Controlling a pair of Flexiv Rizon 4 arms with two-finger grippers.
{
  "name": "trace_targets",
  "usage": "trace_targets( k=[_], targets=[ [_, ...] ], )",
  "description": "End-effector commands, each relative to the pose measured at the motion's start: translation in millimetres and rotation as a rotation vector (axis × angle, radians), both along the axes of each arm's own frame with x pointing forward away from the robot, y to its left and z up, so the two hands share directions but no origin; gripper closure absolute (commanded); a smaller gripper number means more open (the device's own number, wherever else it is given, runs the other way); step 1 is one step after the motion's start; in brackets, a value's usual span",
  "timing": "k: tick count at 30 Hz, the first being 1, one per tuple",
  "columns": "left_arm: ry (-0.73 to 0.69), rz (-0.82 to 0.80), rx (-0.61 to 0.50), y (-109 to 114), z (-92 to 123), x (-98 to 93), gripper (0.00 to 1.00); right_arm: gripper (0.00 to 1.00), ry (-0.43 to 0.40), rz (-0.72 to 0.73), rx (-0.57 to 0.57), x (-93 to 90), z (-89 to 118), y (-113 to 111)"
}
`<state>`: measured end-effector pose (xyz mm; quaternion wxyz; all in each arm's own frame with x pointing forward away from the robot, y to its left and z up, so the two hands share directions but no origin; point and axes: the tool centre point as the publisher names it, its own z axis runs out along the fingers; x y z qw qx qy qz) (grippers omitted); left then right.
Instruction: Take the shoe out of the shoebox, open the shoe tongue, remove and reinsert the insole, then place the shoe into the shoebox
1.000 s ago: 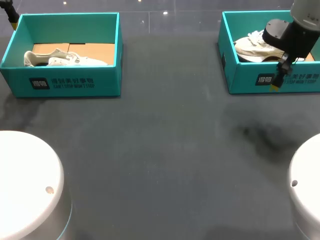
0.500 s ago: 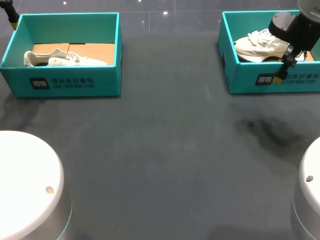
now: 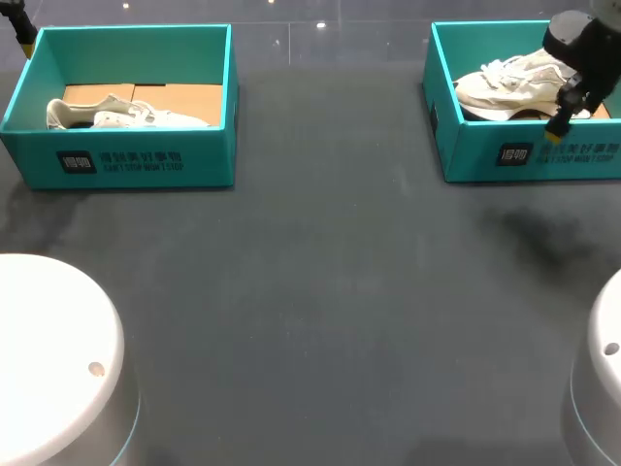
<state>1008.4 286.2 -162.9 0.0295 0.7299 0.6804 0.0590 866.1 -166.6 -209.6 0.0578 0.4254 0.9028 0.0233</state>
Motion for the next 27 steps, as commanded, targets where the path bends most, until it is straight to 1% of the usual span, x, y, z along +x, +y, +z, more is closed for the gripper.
trace_targets(
  k=[1, 2, 4, 5, 6, 7, 8, 10, 11, 13, 17, 21, 27],
  targets=[
    [-0.001, -0.001, 0.001, 0.2, 0.6, -0.9, 0.0, 0.0, 0.059, -0.229, 0.026, 39.8, 4.4, -11.4],
    [-0.001, -0.001, 0.001, 0.2, 0.6, -0.9, 0.0, 0.0, 0.058, -0.253, 0.016, 47.7, 3.9, -14.4],
    [-0.001, -0.001, 0.001, 0.2, 0.6, -0.9, 0.0, 0.0, 0.066, -0.323, 0.043, 62.9, 2.9, -20.3],
    [-0.001, -0.001, 0.001, 0.2, 0.6, -0.9, 0.0, 0.0, 0.069, -0.352, 0.017, 71.4, 1.2, -22.5],
    [-0.001, -0.001, 0.001, 0.2, 0.6, -0.9, 0.0, 0.0, 0.076, -0.391, 0.029, 79.6, -0.1, -25.4],
    [-0.001, -0.001, 0.001, 0.2, 0.6, -0.9, 0.0, 0.0, 0.075, -0.404, 0.031, 87.9, -0.8, -27.7],
    [-0.001, -0.001, 0.001, 0.2, 0.6, -0.9, 0.0, 0.0, 0.072, -0.43, -0.004, 95.4, -2.0, -28.5],
    [-0.001, -0.001, 0.001, 0.2, 0.6, -0.9, 0.0, 0.0, 0.069, -0.461, 0.004, 110.6, -3.1, -30.9],
    [-0.001, -0.001, 0.001, 0.2, 0.6, -0.9, 0.0, 0.0, 0.067, -0.492, -0.014, 118.4, -4.9, -32.0],
    [-0.001, -0.001, 0.001, 0.2, 0.6, -0.9, 0.0, 0.0, 0.067, -0.519, -0.002, 132.0, -8.0, -36.7],
    [-0.001, -0.001, 0.001, 0.2, 0.6, -0.9, 0.0, 0.0, 0.06, -0.61, -0.008, 155.5, -12.8, -48.7],
    [-0.001, -0.001, 0.001, 0.2, 0.6, -0.9, 0.0, 0.0, 0.064, -0.659, -0.022, 176.1, -18.1, -60.1],
    [-0.001, -0.001, 0.001, 0.2, 0.6, -0.9, 0.0, 0.0, 0.039, -0.693, -0.048, 203.4, -25.0, -76.9]
  ],
)
